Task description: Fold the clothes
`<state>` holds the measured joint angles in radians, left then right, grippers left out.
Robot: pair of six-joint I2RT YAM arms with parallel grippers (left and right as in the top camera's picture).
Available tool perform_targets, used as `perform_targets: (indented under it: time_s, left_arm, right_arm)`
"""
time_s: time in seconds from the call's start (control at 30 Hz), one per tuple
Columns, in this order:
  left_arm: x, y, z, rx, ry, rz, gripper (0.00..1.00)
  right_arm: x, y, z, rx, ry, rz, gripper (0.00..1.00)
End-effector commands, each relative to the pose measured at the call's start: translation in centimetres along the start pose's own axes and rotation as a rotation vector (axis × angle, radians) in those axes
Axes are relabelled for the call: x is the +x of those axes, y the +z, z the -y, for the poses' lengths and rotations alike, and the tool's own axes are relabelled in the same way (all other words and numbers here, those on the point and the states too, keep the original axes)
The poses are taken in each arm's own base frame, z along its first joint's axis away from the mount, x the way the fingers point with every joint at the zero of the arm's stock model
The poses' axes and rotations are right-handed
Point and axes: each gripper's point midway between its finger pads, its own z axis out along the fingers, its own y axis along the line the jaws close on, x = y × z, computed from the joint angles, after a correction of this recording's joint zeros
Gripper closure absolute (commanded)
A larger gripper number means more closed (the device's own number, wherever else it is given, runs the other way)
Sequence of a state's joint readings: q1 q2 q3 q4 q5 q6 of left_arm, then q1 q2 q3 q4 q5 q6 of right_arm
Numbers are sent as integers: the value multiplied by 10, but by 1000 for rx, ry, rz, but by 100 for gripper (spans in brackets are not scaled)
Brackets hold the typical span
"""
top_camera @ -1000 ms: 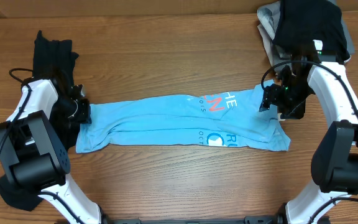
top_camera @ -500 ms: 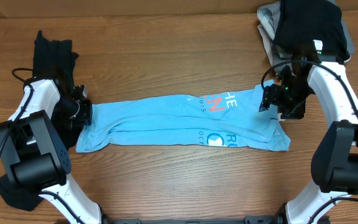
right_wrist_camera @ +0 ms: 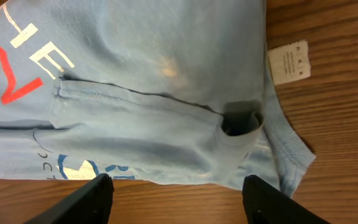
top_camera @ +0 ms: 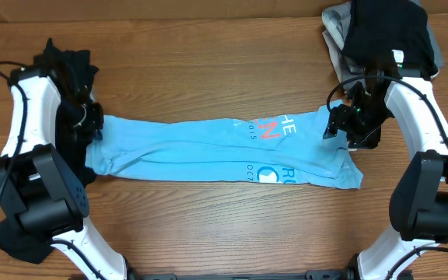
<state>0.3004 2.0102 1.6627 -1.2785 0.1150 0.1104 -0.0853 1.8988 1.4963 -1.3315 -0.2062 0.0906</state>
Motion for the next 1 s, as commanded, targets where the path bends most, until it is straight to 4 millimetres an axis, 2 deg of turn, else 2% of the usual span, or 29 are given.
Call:
perform_targets:
  time_s: [0.0, 0.13, 0.3, 0.67, 0.8, 0.97]
  left_arm:
    - [-8, -26, 5, -20, 12, 58, 96]
    - [-3, -29, 24, 8, 44, 34, 96]
    - [3, -25, 68, 56, 133, 7, 96]
    - [16, -10, 190, 61, 334, 42, 96]
    - [21, -7, 239, 128, 383, 85, 96]
    - [30, -6, 284, 192, 415, 121, 96]
  right_arm:
    - [-2, -13, -4, -17, 1, 46, 30]
    - [-4, -13, -4, -18, -1, 53, 30]
    - [-6, -14, -4, -20, 1, 60, 30]
    - [-7, -14, -4, -19, 0, 64, 29]
    - [-8, -14, -4, -20, -1, 69, 30]
    - [-9, -14, -4, -18, -2, 73, 30]
